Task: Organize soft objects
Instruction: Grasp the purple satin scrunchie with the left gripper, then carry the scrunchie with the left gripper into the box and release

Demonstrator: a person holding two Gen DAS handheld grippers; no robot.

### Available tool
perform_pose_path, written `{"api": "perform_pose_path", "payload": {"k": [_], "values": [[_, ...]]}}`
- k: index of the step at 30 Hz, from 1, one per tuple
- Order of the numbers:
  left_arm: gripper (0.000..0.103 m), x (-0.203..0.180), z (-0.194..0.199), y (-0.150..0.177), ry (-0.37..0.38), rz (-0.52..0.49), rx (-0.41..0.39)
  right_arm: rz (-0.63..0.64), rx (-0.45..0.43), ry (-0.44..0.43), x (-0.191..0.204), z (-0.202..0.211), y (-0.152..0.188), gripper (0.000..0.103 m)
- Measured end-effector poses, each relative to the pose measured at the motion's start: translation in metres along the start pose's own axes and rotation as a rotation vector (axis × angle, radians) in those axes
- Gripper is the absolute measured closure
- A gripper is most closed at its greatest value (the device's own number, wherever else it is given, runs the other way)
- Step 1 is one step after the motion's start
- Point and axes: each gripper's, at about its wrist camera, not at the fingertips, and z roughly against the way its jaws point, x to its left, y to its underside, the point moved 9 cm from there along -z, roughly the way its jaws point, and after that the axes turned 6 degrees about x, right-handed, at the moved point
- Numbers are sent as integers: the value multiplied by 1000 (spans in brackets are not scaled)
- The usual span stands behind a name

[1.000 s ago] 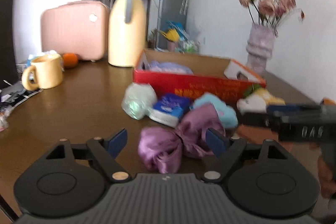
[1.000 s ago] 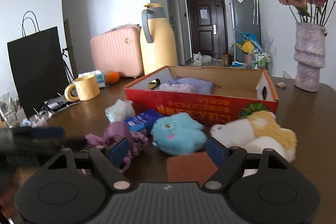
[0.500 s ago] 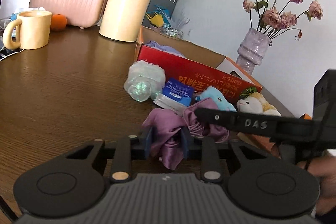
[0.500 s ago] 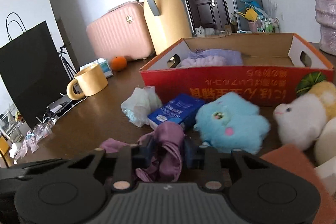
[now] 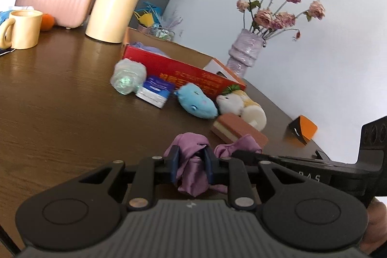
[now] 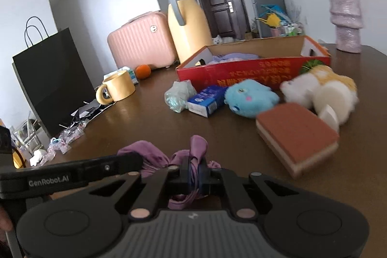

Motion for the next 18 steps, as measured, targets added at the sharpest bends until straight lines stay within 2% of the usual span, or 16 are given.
{"api": "perform_pose_path", "payload": {"k": [5, 9, 13, 16, 18], "values": [[82, -10, 1, 5, -1, -17, 8, -20, -14, 12, -5, 10, 6, 98], [82, -14, 0, -12, 7, -39, -22, -9, -57, 5, -5, 15, -12, 98], [82, -19, -9, -72, 26, -83, -89, 28, -132, -3, -7, 12, -69, 98], [82, -19, -25, -137, 33, -109, -135, 76, -189, 2, -11, 1, -137, 98], [82, -14, -45, -180, 15, -116, -142, 74, -181, -5, -18, -21, -182, 98]]}}
